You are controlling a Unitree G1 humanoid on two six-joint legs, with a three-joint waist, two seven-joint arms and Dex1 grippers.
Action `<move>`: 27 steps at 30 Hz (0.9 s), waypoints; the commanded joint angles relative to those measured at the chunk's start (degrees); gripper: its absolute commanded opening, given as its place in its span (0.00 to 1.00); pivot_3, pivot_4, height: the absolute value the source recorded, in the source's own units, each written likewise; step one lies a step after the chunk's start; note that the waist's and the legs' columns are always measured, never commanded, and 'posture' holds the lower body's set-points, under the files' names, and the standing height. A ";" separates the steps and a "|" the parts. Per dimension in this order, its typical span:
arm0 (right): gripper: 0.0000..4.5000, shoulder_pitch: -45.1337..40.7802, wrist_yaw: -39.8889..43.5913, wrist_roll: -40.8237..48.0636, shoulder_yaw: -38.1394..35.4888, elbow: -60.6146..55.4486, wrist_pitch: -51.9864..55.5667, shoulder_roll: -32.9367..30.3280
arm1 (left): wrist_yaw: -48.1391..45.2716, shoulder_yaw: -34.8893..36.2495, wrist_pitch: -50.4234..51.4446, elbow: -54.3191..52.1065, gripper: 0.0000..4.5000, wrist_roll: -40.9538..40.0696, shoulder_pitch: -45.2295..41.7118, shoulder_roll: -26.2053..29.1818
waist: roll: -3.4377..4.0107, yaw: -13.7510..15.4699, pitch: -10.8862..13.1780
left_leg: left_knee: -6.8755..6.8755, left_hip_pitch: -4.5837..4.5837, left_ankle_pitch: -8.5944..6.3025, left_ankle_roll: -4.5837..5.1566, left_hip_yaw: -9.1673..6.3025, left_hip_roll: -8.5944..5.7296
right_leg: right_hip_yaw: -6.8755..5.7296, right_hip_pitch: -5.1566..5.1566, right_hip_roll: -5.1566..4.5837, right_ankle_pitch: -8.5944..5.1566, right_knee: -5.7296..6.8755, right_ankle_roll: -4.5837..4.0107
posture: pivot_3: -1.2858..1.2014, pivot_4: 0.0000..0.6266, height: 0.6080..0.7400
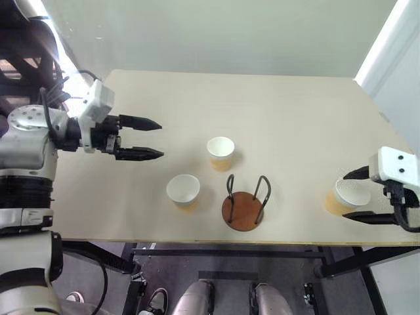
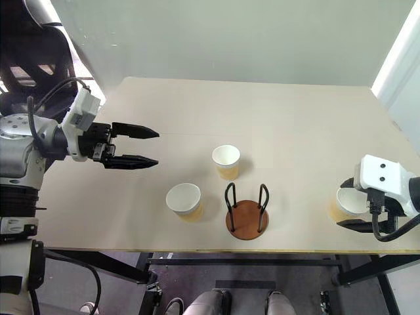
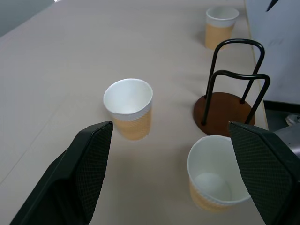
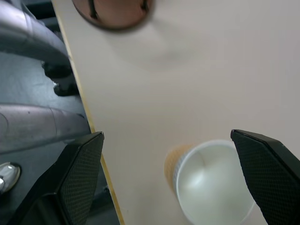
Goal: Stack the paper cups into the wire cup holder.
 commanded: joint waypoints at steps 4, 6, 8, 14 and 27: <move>0.99 -0.29 -0.84 -2.91 3.98 3.82 -4.62 0.52 | -0.93 2.33 1.94 -4.38 0.93 -2.52 1.65 2.02 | 0.00 -0.08 0.00 | 0.02 0.00 0.12 0.07 0.03 0.00 | 0.04 0.02 0.00 0.08 0.02 0.09 | 0.52 0.24 1.00; 0.99 -1.02 -1.56 -4.29 6.52 5.51 -5.95 0.87 | -0.76 2.73 2.56 -5.34 0.93 -3.00 2.20 2.43 | 0.00 -0.07 0.00 | 0.01 0.01 0.21 0.08 0.01 0.00 | 0.04 0.07 0.00 0.11 0.03 0.10 | 0.52 0.24 1.00; 0.99 -1.95 -1.87 -5.05 8.36 6.84 -6.82 1.27 | -0.62 3.17 3.37 -6.27 0.93 -3.84 2.52 2.74 | -0.01 -0.09 0.00 | 0.02 0.06 0.26 0.09 0.01 0.00 | 0.04 0.13 0.00 0.17 0.02 0.07 | 0.52 0.24 1.00; 0.99 -5.46 -2.01 -7.08 13.63 10.31 -8.76 3.10 | -0.49 4.92 6.06 -8.52 0.93 -6.57 3.49 3.63 | 0.00 -0.13 0.00 | 0.02 0.19 0.38 0.10 0.01 -0.03 | 0.05 0.24 0.00 0.26 0.03 0.04 | 0.52 0.24 1.00; 0.09 -11.41 -2.58 -10.99 19.94 15.57 -10.60 6.54 | 0.18 5.83 12.00 -15.79 0.93 -12.38 6.77 4.54 | 0.00 -0.21 0.00 | 0.00 0.20 0.39 0.09 -0.01 -0.02 | 0.04 0.25 0.00 0.29 0.03 -0.01 | 0.52 0.24 1.00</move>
